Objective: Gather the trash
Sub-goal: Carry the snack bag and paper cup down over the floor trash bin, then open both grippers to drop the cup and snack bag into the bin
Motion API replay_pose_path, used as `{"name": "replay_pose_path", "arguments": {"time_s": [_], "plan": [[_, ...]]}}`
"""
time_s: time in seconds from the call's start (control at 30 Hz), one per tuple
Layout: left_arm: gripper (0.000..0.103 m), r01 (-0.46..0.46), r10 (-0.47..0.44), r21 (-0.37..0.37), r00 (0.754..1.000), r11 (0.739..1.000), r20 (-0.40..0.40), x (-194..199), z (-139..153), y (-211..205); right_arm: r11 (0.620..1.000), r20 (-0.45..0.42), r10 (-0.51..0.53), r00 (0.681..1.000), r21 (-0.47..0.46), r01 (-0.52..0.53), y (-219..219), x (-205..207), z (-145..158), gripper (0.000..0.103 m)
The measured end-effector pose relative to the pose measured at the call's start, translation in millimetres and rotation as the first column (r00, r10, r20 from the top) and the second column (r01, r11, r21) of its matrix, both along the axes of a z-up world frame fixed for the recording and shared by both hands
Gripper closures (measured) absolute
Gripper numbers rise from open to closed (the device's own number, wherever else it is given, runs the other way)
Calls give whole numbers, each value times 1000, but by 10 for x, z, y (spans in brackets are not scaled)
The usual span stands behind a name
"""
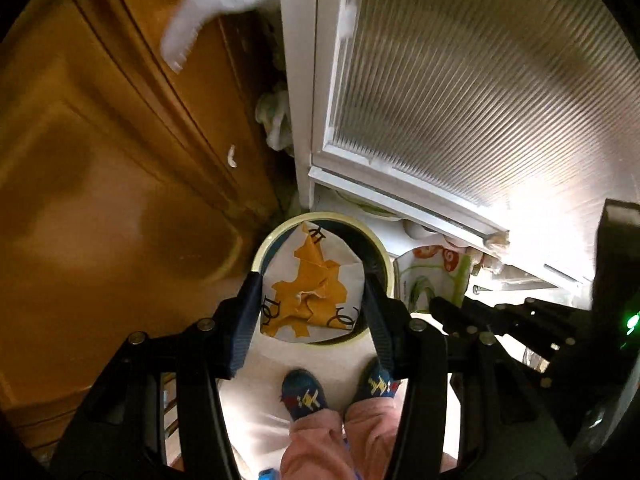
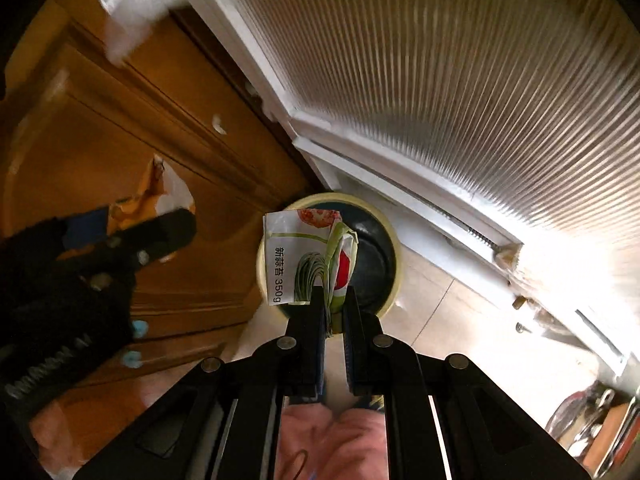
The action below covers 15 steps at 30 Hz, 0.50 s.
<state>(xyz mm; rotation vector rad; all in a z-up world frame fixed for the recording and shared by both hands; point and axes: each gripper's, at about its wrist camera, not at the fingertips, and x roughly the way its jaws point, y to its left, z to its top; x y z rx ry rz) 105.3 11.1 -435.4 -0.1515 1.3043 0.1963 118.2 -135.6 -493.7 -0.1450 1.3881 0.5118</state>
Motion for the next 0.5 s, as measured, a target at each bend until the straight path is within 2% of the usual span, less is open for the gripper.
{"name": "replay_pose_path", "arguments": {"time_s": [0.1, 0.23, 0.33, 0.4, 0.5], "plan": [[56, 24, -24, 37, 1000, 999, 5, 58, -113, -47, 1000, 6, 20, 1000, -2, -20, 6, 29, -262, 95], [56, 31, -31, 50, 1000, 998, -1, 125, -292, -21, 1000, 14, 19, 1000, 18, -19, 26, 76, -468, 94], [55, 32, -32, 39, 999, 999, -23, 139, -351, 12, 1000, 6, 13, 1000, 28, -13, 62, 135, -559, 83], [55, 27, -25, 37, 999, 999, -35, 142, -378, 30, 999, 10, 4, 1000, 43, -5, 78, 161, -561, 69], [40, 27, -26, 44, 999, 999, -32, 123, -359, 40, 998, 36, -12, 999, 55, 10, 87, 197, -538, 65]]}}
